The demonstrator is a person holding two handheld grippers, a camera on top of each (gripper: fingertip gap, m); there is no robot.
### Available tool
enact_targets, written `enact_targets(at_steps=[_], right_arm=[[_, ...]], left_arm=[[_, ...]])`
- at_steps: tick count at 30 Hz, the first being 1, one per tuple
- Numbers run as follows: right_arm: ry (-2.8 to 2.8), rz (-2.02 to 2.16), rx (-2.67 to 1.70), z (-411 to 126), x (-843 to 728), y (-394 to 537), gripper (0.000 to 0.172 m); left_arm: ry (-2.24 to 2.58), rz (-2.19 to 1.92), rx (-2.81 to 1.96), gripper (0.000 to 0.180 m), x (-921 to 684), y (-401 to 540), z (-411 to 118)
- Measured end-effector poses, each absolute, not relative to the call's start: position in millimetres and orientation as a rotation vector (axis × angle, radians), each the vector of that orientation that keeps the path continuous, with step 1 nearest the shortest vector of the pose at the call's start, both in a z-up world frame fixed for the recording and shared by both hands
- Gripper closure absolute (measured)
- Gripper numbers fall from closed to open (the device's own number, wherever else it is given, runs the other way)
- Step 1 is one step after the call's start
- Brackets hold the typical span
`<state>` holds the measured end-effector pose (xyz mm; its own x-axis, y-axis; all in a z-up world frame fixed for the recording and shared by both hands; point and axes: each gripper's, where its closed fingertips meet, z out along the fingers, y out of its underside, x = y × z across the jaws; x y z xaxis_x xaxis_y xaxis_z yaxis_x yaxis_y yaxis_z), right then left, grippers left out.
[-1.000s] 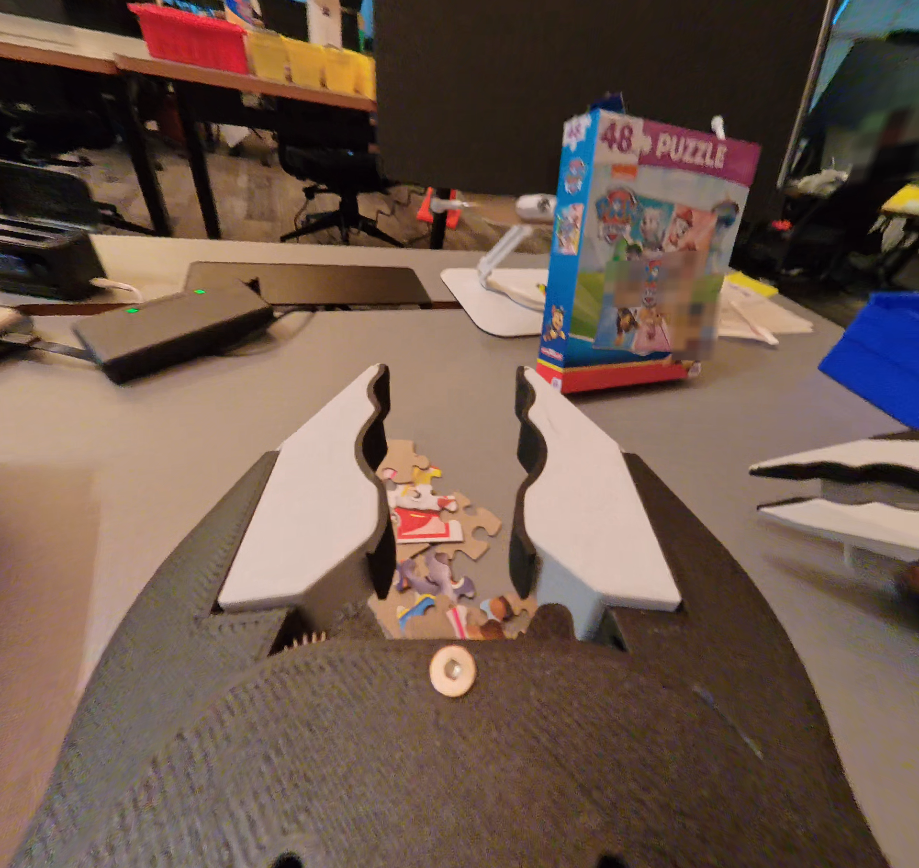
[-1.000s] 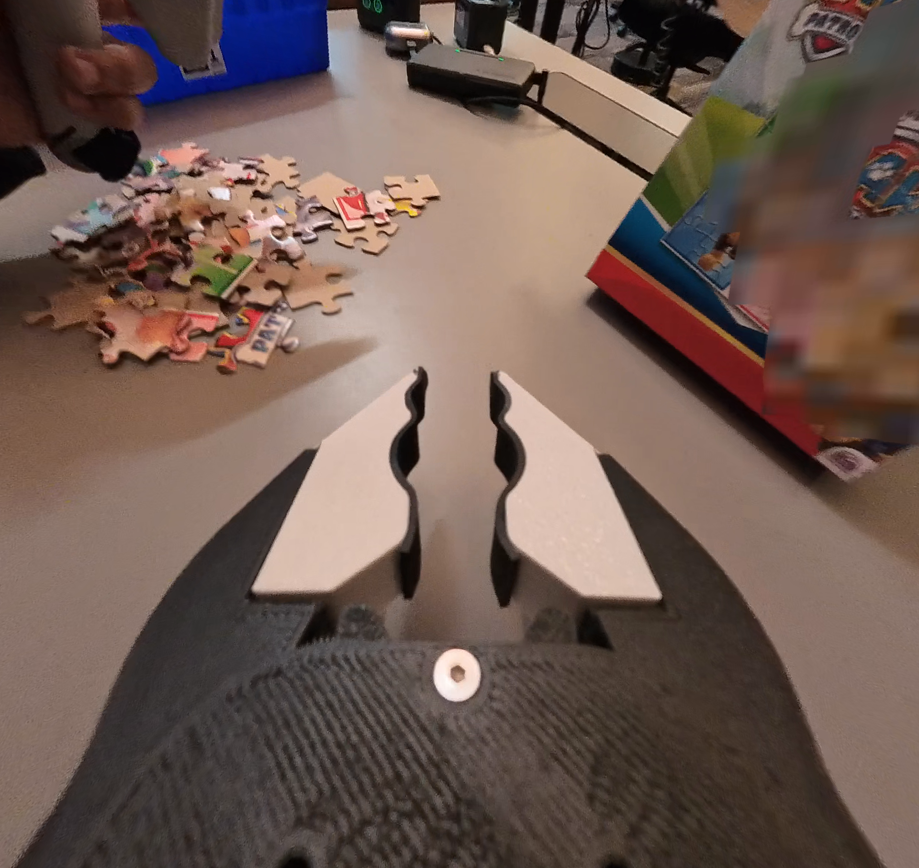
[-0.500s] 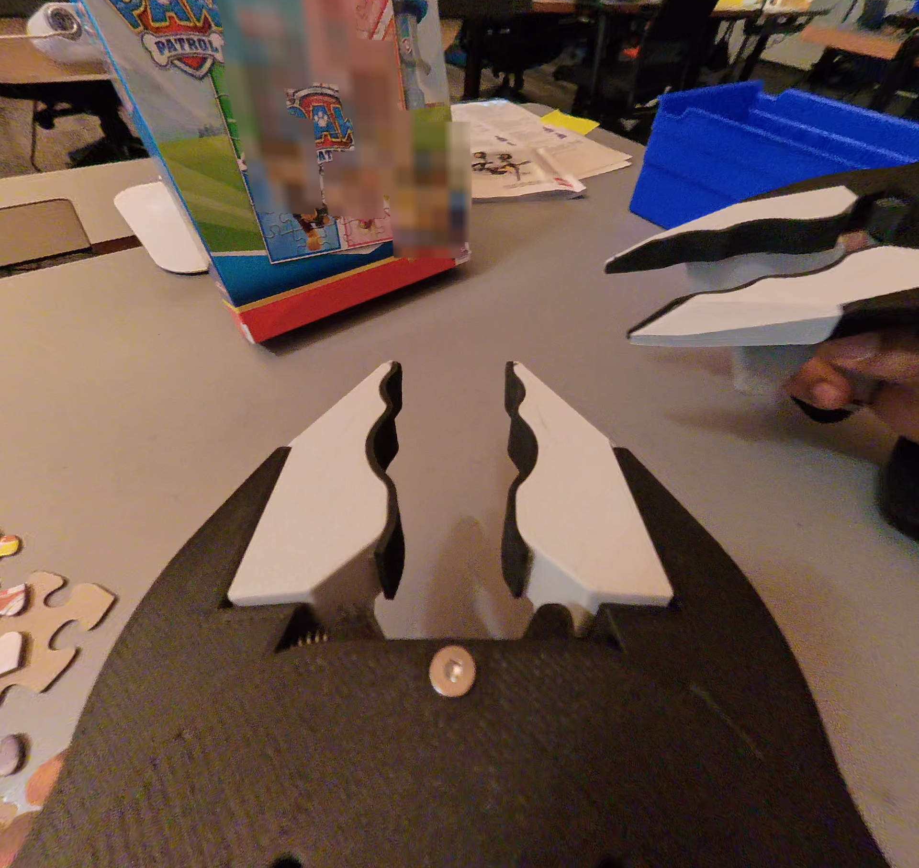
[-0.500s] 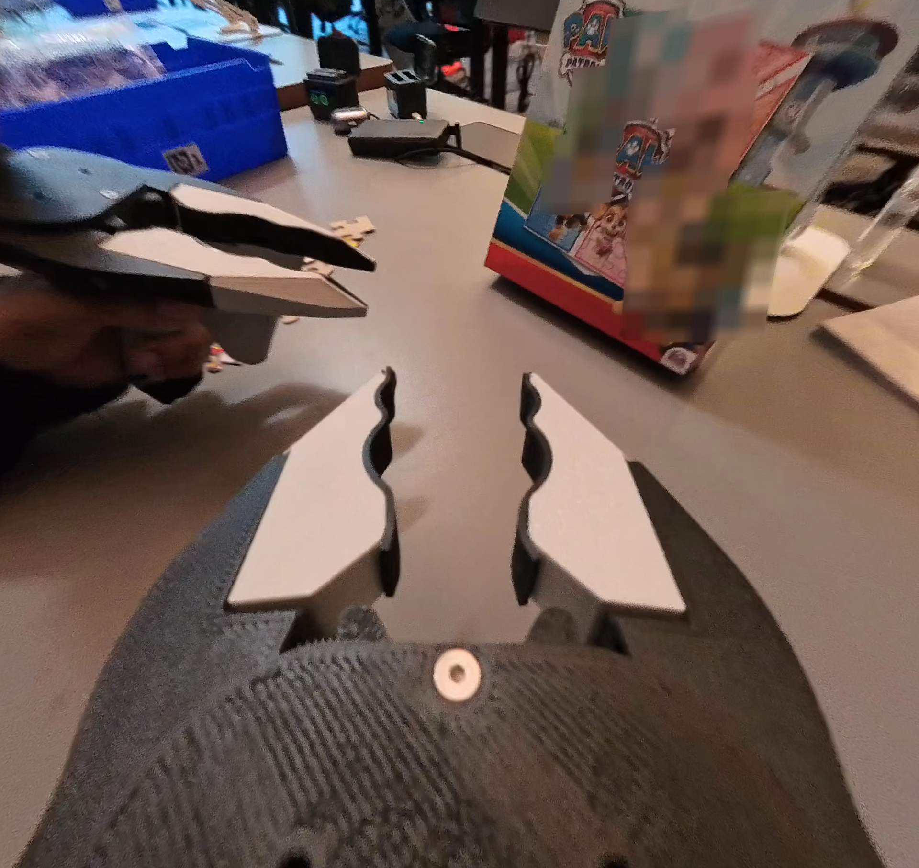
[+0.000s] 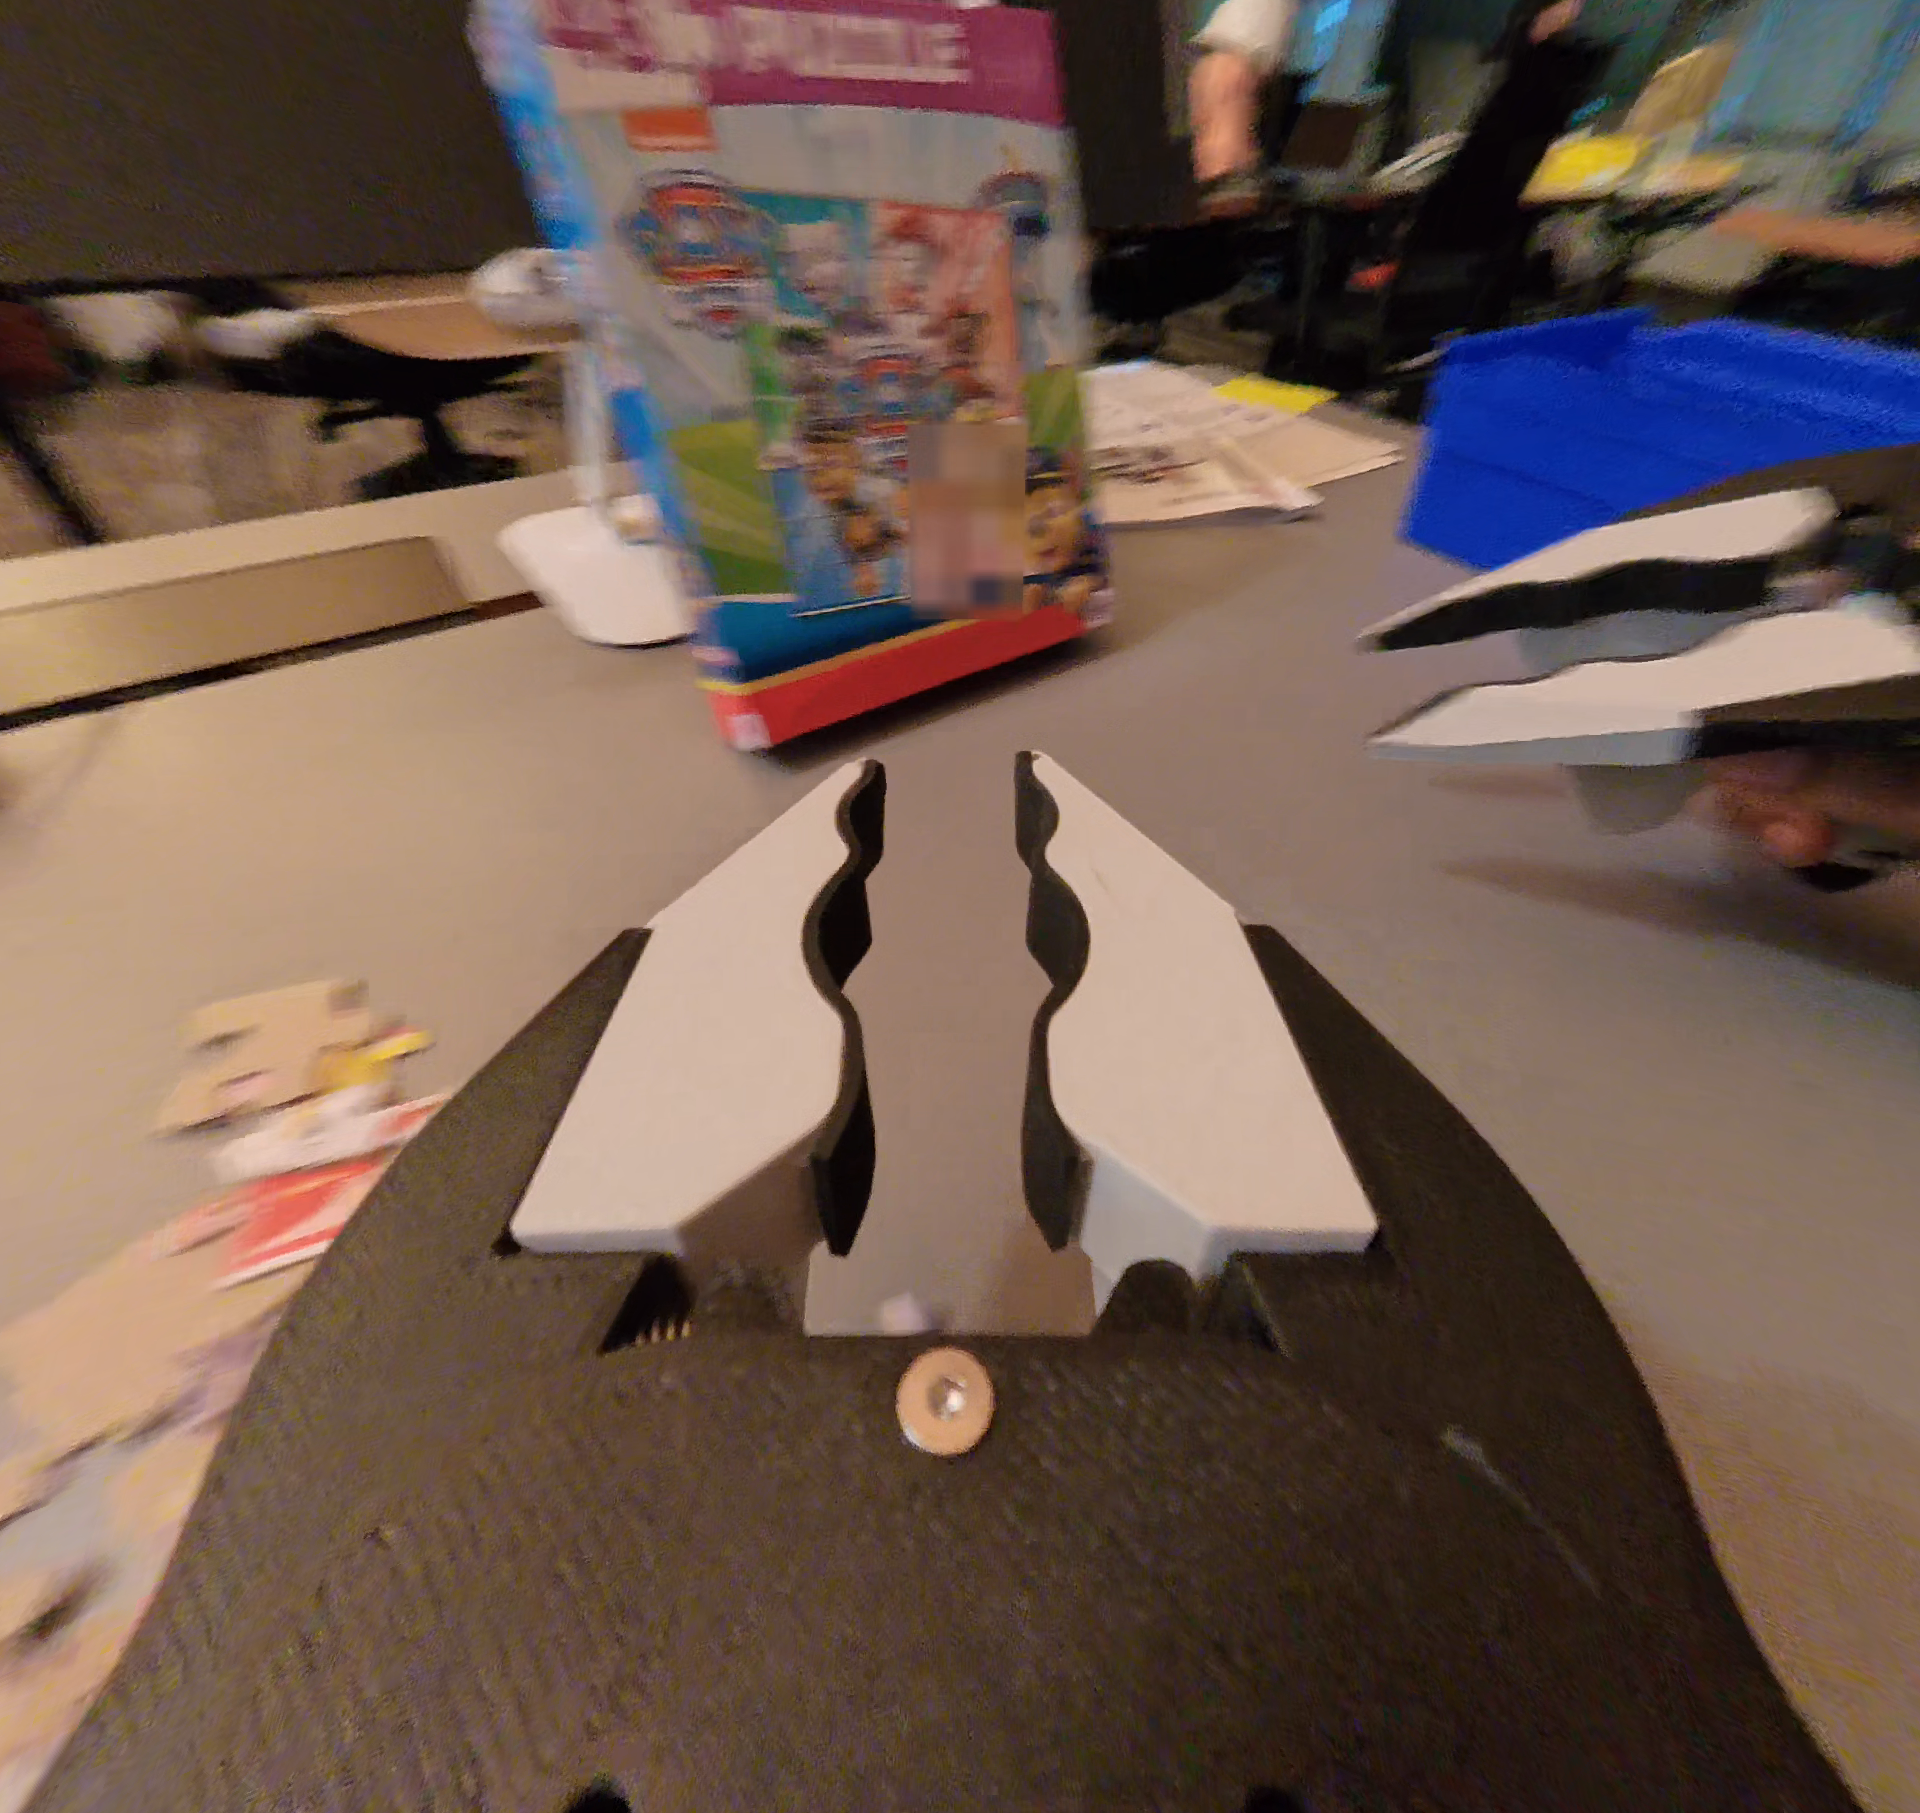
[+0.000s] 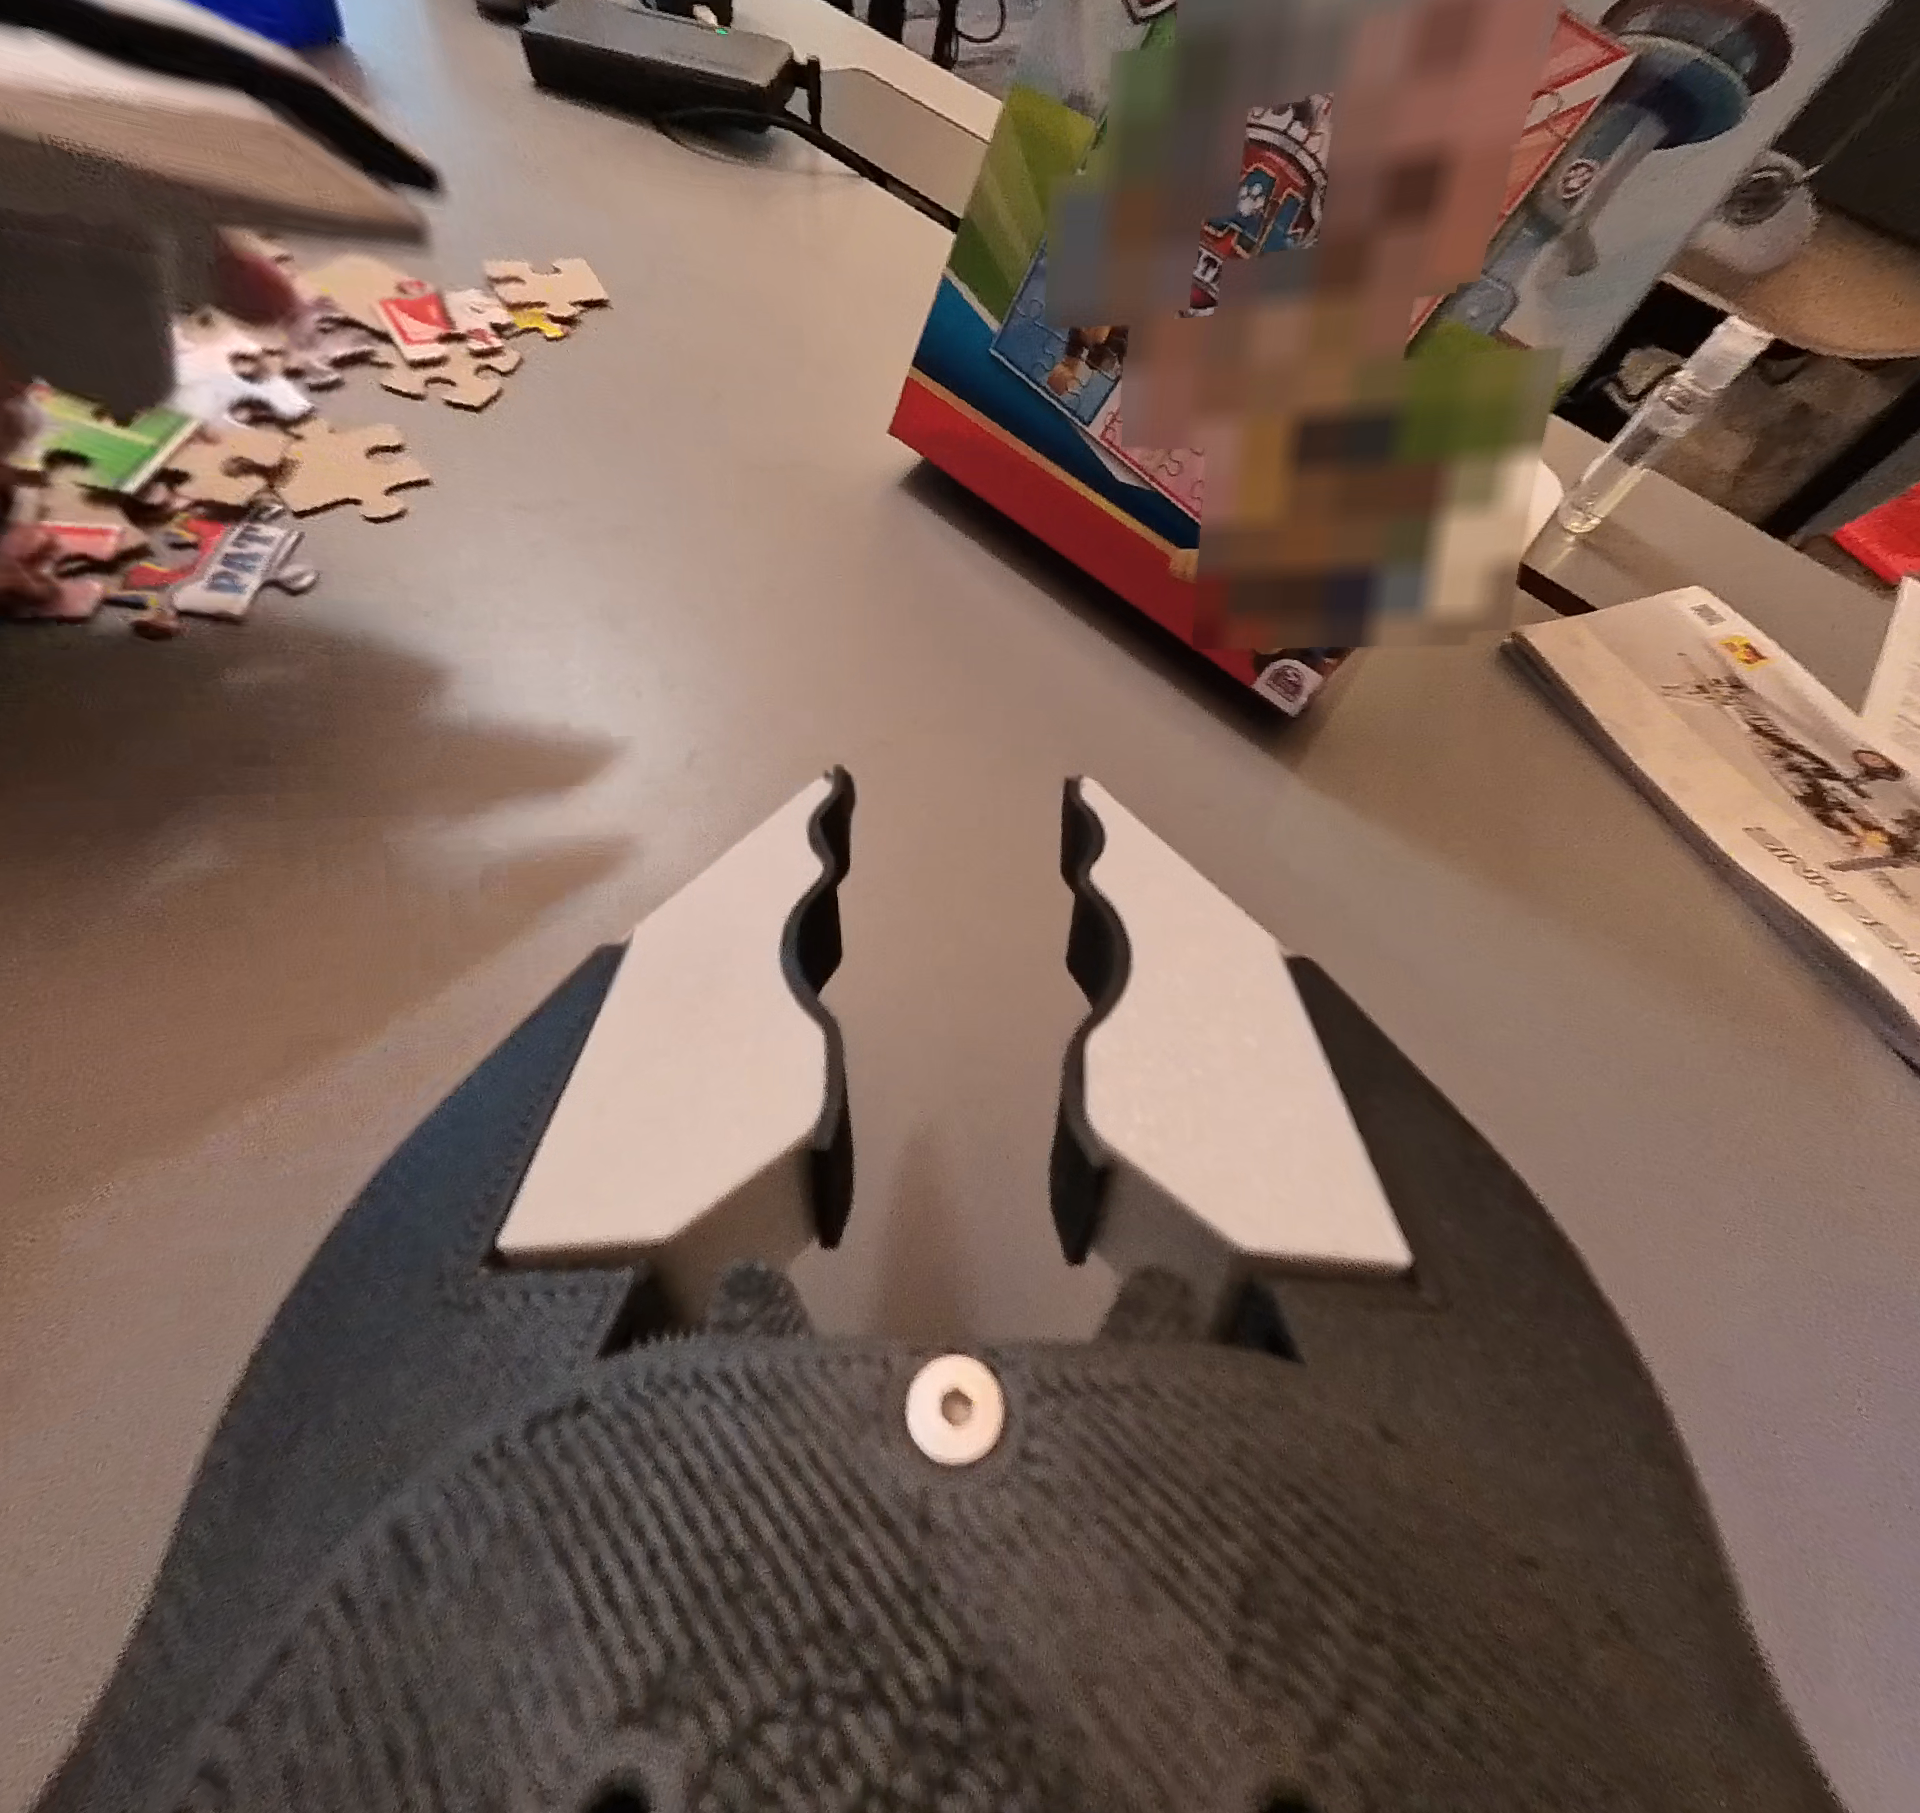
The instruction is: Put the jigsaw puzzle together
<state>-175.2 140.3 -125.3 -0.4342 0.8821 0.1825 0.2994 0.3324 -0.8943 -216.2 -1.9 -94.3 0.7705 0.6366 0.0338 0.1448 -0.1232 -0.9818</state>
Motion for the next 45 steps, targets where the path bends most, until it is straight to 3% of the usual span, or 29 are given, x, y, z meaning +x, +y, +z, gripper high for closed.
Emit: enact_targets(at_steps=[3, 6, 9, 15, 29, 45], right_arm=[[-1.882, 1.124, -1.017, -117.1, -173.3, 138.9, 0.137], [-1.904, 1.180, -1.014, -116.8, -170.6, 130.5, 0.138], [-1.934, 1.140, -0.993, -121.5, -170.1, 126.1, 0.138], [-1.974, 1.010, -0.931, -131.6, -170.9, 122.7, 0.139], [-1.985, 0.994, -0.911, -133.1, -170.2, 119.9, 0.140], [-1.997, 0.940, -0.882, -137.0, -170.5, 118.6, 0.140]], left_arm=[[-0.819, 0.619, -1.621, 0.156, -257.8, -81.0, -79.5], [-1.021, 0.567, -1.598, 0.133, -281.3, -149.2, -88.1], [-1.060, 0.715, -1.598, 0.138, -291.1, -185.4, -99.2], [-1.038, 0.824, -1.804, 0.134, -295.1, -180.7, -135.5], [-1.054, 0.747, -1.708, 0.146, -295.1, -185.7, -130.0], [-1.051, 0.726, -1.734, 0.146, -295.6, -182.7, -133.8]])
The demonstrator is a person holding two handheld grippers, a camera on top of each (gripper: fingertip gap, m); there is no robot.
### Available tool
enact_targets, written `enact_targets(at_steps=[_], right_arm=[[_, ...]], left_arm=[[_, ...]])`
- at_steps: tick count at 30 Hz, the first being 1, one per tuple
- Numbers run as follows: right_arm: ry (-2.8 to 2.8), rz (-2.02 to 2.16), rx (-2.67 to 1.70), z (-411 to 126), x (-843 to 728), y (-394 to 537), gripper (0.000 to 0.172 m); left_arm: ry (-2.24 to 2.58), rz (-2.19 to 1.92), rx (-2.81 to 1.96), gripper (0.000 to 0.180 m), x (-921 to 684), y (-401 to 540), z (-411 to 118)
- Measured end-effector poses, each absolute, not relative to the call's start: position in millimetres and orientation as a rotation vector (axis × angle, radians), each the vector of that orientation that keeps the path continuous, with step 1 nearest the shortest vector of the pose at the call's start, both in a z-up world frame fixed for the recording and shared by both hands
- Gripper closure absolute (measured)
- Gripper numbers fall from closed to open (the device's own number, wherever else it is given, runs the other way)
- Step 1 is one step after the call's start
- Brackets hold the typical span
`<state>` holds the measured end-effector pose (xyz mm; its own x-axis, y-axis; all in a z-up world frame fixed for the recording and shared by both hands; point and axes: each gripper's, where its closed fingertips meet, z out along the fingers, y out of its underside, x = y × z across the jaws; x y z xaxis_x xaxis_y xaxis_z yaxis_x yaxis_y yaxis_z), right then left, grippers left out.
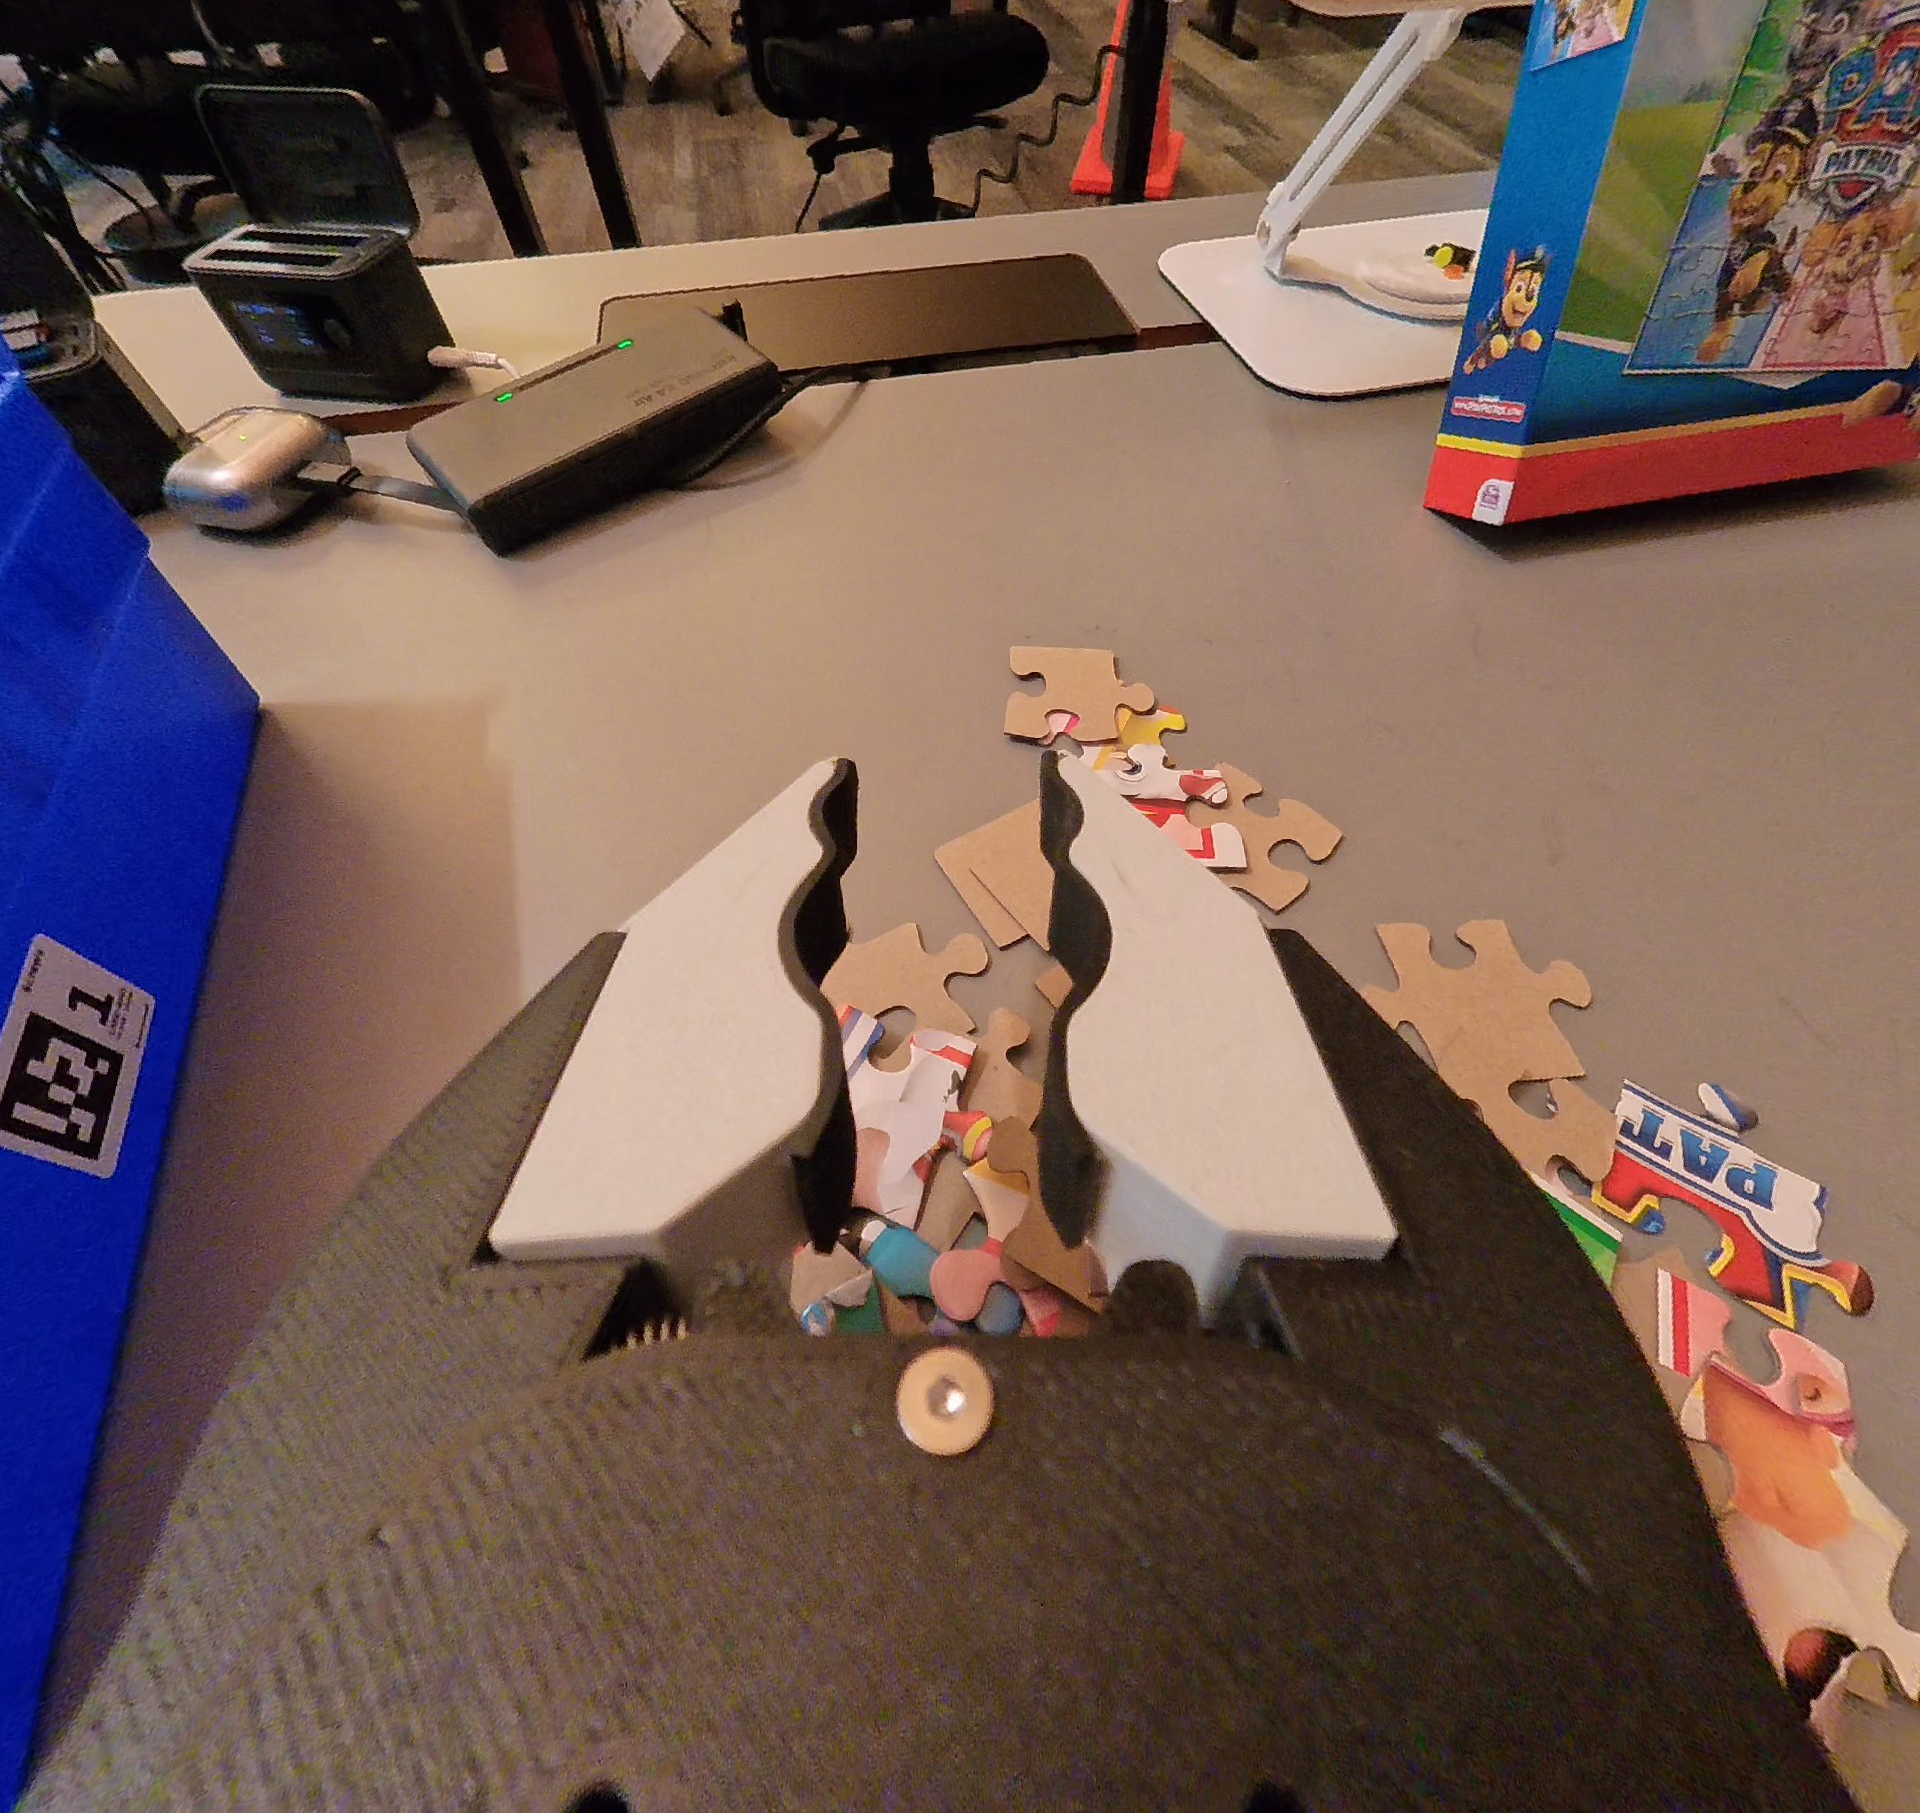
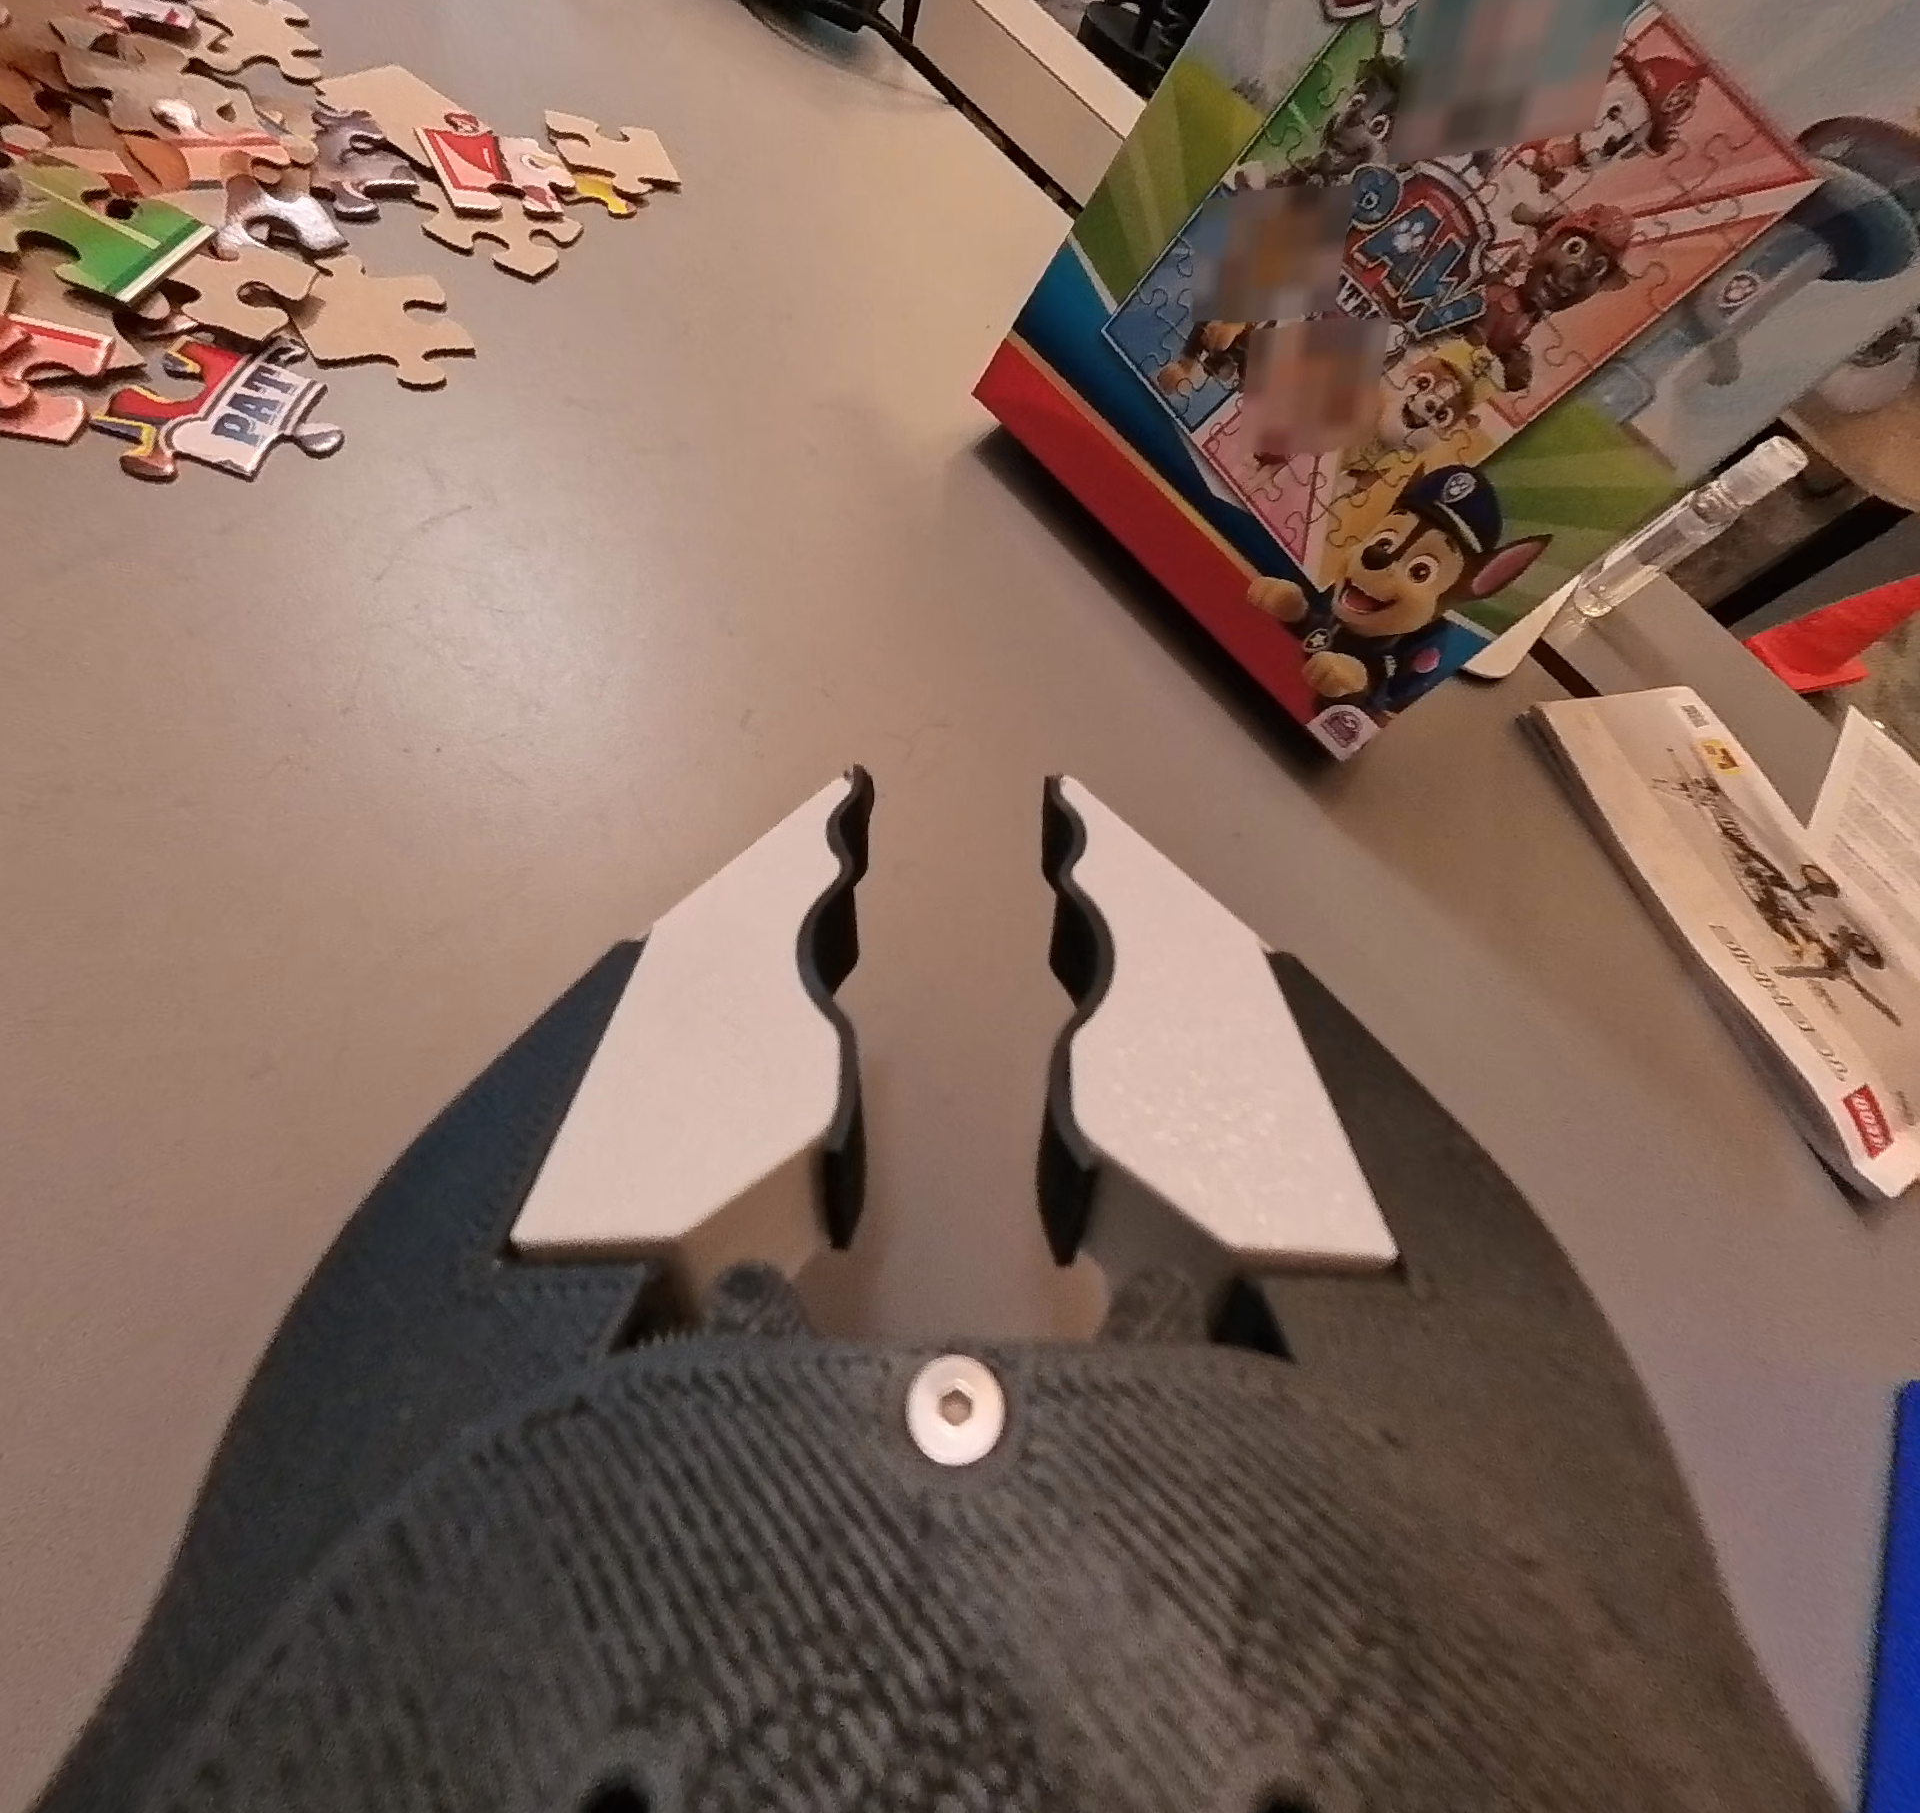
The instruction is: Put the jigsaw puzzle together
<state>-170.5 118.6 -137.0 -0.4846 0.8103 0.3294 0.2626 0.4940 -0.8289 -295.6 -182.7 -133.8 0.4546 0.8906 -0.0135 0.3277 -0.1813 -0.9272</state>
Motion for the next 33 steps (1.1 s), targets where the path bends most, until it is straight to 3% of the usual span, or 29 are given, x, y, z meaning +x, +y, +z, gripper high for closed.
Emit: enact_targets(at_steps=[16, 24, 33], right_arm=[[-1.986, 0.943, -0.881, -135.5, -170.9, 120.6, 0.141], [-1.983, 0.959, -0.881, -134.1, -170.8, 120.1, 0.142], [-1.981, 0.960, -0.882, -134.0, -170.9, 120.2, 0.142]], left_arm=[[-1.080, 0.668, -1.694, 0.140, -296.8, -186.5, -132.8], [-1.040, 0.681, -1.574, 0.140, -288.1, -193.0, -88.2], [-1.003, 0.668, -1.629, 0.138, -279.3, -174.9, -81.1]])
